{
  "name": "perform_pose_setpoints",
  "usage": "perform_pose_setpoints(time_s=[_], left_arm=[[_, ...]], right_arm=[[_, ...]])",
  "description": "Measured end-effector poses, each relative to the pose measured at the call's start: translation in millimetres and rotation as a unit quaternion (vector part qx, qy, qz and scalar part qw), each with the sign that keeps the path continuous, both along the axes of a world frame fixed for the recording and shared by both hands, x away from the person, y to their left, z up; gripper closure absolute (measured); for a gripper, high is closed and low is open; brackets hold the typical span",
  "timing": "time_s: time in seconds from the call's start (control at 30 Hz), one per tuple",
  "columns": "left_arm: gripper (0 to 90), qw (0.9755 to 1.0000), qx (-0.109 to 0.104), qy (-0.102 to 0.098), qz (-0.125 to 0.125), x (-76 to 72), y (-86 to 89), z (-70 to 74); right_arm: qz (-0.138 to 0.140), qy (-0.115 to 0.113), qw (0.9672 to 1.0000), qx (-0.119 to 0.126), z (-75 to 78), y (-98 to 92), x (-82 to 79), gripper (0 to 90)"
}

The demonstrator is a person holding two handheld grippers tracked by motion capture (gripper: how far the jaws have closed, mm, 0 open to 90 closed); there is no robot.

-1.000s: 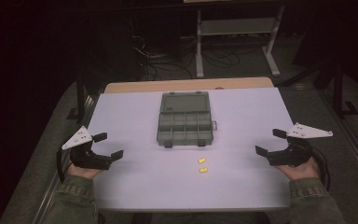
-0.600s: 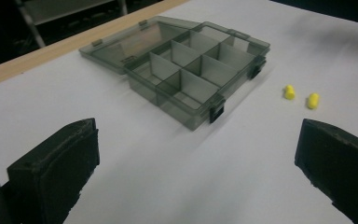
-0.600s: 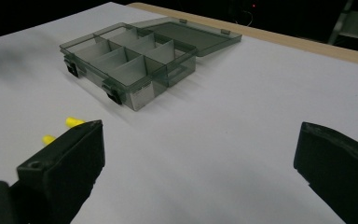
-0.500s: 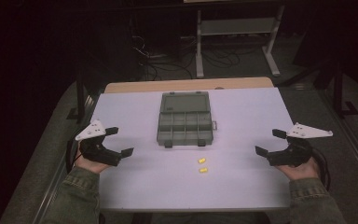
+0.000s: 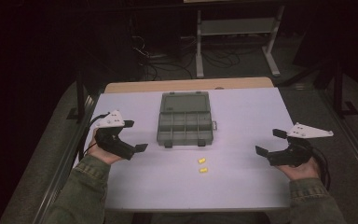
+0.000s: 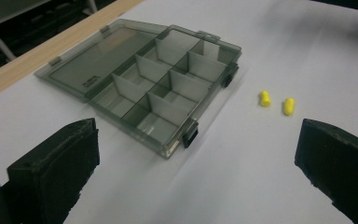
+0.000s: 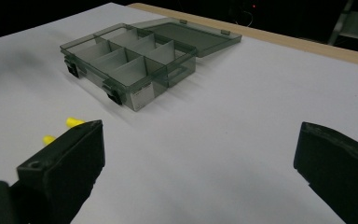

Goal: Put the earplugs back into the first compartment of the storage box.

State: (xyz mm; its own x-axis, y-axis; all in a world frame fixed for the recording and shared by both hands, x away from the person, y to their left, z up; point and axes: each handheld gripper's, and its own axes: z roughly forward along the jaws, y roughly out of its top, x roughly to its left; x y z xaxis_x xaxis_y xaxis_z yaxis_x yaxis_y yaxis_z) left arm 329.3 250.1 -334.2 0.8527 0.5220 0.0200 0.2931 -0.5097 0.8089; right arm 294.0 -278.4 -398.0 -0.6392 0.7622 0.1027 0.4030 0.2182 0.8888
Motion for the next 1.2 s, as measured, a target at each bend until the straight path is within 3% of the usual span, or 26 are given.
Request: perform_pose_setpoints(time_s=[0.27, 0.7, 0.83, 0.93, 1.2], left_arm=[[0.0, 0.9993, 0.019, 0.007, -0.030, 9.8, -30.4, 2.1], [0.0, 0.9967, 0.038, 0.015, -0.070, 11.9, -67.3, -0.3], [0.0, 0.9950, 0.040, 0.023, -0.089, 11.0, -81.9, -2.1], [0.0, 0.9921, 0.049, 0.027, -0.113, 8.9, -98.5, -5.2], [0.0, 0.9875, 0.063, 0.037, -0.140, 5.1, -121.3, -14.4]], right_arm=[[0.002, 0.001, 1.0000, 0.000, 0.0, 0.2, -0.3, 1.3], [0.005, 0.001, 1.0000, -0.001, -0.1, 1.1, -0.5, 1.3], [0.007, 0.002, 1.0000, -0.003, -0.5, 1.5, -0.1, 1.3], [0.009, 0.003, 0.9999, -0.005, -0.7, 2.2, -0.1, 1.4], [0.011, 0.003, 0.9999, -0.006, -0.4, 2.5, -0.8, 1.3]])
